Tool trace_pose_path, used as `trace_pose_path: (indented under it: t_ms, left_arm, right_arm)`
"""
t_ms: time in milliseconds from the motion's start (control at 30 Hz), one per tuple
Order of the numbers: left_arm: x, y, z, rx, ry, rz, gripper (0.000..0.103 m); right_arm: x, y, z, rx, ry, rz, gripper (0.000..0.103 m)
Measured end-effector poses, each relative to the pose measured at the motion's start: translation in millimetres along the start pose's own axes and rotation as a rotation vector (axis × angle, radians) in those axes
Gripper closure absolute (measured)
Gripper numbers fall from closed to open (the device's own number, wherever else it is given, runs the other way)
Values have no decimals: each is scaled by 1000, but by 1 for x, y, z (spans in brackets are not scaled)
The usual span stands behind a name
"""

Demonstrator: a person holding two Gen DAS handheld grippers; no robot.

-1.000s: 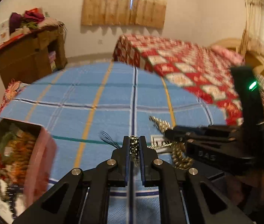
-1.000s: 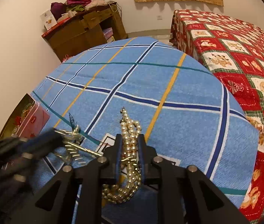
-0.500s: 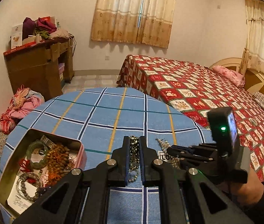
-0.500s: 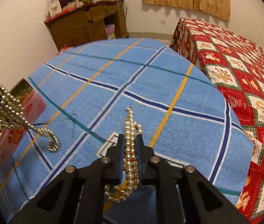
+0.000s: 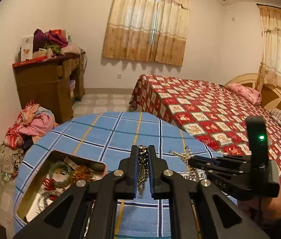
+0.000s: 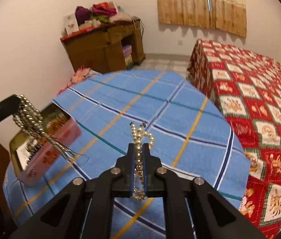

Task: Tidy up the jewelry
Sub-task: 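Carry the gold bead chain into the tin box with left tool while right tool carries the pearl strand there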

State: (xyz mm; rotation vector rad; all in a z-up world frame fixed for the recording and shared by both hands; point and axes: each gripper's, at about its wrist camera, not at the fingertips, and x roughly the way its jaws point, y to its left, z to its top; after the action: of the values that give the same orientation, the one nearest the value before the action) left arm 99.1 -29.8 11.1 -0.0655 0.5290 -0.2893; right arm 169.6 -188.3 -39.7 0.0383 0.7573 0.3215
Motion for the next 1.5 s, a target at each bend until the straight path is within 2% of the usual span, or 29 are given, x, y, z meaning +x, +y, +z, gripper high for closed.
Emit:
trace_pose_path:
  t_ms: [233,433,1033,1500]
  left_arm:
    - [-24,16,5,-16,-47,34,95]
    - [-41,37,7,-44,-76,82,95]
    - [-49,94,-7,-130,-69,206,95]
    - [-38,115,-22,-168,-28,236,95]
  right_arm:
    - [-27,30,16,-49,-82,40,94]
    - [-34,51,25,-79,-113,91,94]
    - [-10,118,37,-174,-101,214,94]
    - [6,152,29,-204,-73,288,94]
